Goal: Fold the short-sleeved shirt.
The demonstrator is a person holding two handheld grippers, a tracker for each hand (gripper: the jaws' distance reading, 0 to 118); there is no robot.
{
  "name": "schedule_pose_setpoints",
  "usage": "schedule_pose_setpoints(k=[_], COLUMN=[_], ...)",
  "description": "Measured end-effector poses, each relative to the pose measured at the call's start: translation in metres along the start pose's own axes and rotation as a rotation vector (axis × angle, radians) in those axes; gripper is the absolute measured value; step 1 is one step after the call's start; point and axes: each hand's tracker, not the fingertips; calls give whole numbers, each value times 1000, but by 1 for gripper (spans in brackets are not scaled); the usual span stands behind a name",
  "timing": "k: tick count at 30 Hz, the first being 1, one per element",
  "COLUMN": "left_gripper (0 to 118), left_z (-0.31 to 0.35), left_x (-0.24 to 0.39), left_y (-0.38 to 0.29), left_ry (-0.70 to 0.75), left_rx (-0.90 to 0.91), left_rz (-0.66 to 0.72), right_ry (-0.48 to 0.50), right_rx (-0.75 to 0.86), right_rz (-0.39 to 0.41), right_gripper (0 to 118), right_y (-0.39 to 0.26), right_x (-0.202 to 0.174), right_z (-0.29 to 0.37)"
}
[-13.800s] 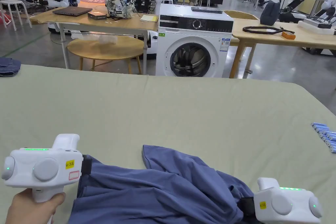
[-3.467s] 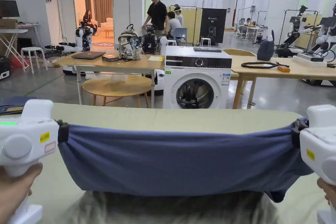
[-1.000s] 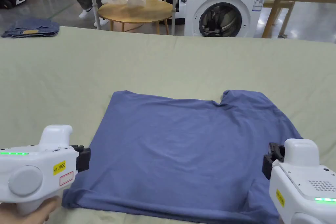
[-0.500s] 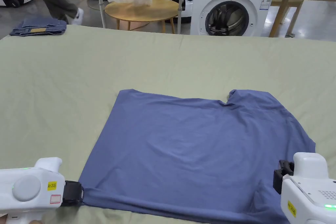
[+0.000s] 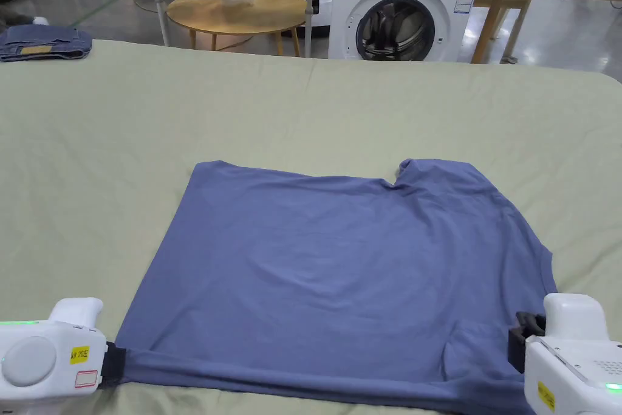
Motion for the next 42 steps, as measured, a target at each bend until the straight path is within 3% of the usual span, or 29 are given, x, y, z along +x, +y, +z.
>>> schedule_pose_setpoints(k=[1, 2, 3, 4, 5, 6, 13, 17, 18, 23, 30, 42], left_gripper=[2, 2, 2, 2, 2, 2, 1, 1, 1, 1, 1, 1], left_z=[-2, 1, 3, 4, 5, 5, 14, 14, 14, 17, 44, 34], left_x=[-1, 0, -1, -1, -1, -4, 1, 5, 4, 6, 3, 17], left_y=[-1, -5, -7, -7, -7, -3, -4, -7, -7, -8, 10, 119], left_ry=[-4, -9, -16, -20, -21, -20, -11, -7, -5, -5, -54, -63], left_rx=[0, 4, 7, 10, 11, 14, 16, 19, 19, 22, 125, 238], left_rz=[-1, 3, 13, 15, 12, 6, -10, -9, -10, -16, 19, 1], right_ry=[-28, -37, -39, -46, -50, -43, -31, 33, 45, 49, 86, 84], right_rx=[-35, -48, -61, -94, -132, -169, -370, -416, -390, -386, -259, -129], right_rz=[14, 19, 15, 14, 16, 9, 5, -35, -42, -32, -128, -185], right_gripper=[5, 18, 39, 54, 63, 64, 62, 11, 8, 6, 6, 6], right_y=[-1, -2, -3, -4, -7, -10, -43, -61, -62, -46, -13, 78], right_x=[2, 7, 15, 24, 33, 42, 72, 71, 69, 57, 75, 87], right_z=[8, 11, 14, 15, 13, 12, -5, -18, -16, -7, 9, -46])
